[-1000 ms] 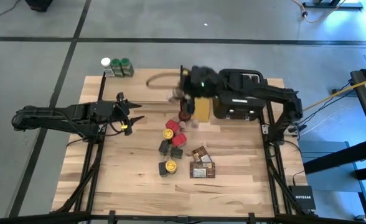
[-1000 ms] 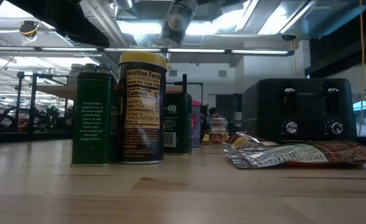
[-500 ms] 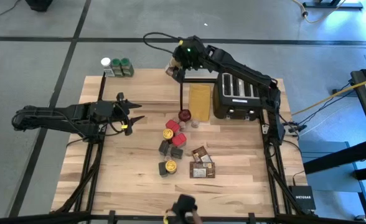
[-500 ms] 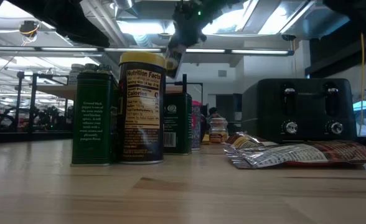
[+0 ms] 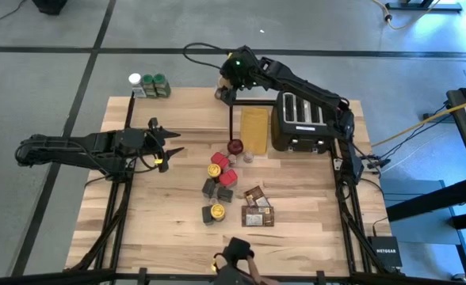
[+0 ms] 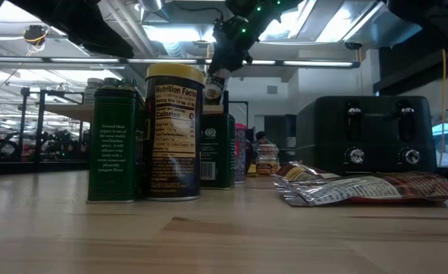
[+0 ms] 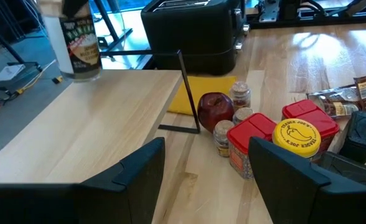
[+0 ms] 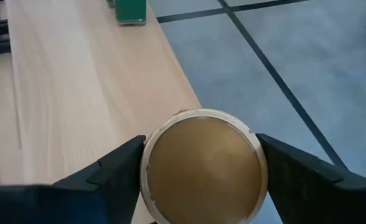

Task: Shelf spices
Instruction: Put the gold seasoning bottle on the shelf

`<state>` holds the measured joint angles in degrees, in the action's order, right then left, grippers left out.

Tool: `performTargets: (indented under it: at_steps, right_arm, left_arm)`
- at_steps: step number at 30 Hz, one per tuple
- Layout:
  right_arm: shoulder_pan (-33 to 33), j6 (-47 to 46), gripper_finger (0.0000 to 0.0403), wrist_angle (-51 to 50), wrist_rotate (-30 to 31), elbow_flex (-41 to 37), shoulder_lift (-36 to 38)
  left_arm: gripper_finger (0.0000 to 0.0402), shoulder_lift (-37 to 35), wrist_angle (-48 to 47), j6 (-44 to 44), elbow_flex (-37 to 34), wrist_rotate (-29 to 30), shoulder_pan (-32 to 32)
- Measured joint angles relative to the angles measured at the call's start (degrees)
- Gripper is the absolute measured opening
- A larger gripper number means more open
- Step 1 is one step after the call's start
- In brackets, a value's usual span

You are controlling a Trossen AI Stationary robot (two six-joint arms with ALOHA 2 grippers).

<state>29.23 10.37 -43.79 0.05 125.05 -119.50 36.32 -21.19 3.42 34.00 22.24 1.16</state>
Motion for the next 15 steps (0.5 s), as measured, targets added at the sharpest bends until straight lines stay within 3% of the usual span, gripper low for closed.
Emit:
performTargets:
  at_steps: [4, 11, 15]
  right_arm:
    - [0.1, 0.0, 0.0315, 1.1, 0.8, 0.0, -1.5]
    - [0.0, 0.4, 0.0284, 1.5, 1.9, 0.0, -1.6]
    - [0.1, 1.8, 0.0287, 1.7, 3.4, 0.0, -1.6]
  left_arm:
    - [0.0225, 0.0, -0.2, -0.2, 0.0, 0.0, 0.0]
    - [0.0225, 0.0, -0.5, -0.4, 0.0, 0.0, 0.0]
    - [0.0225, 0.0, -0.5, -0.5, 0.0, 0.0, 0.0]
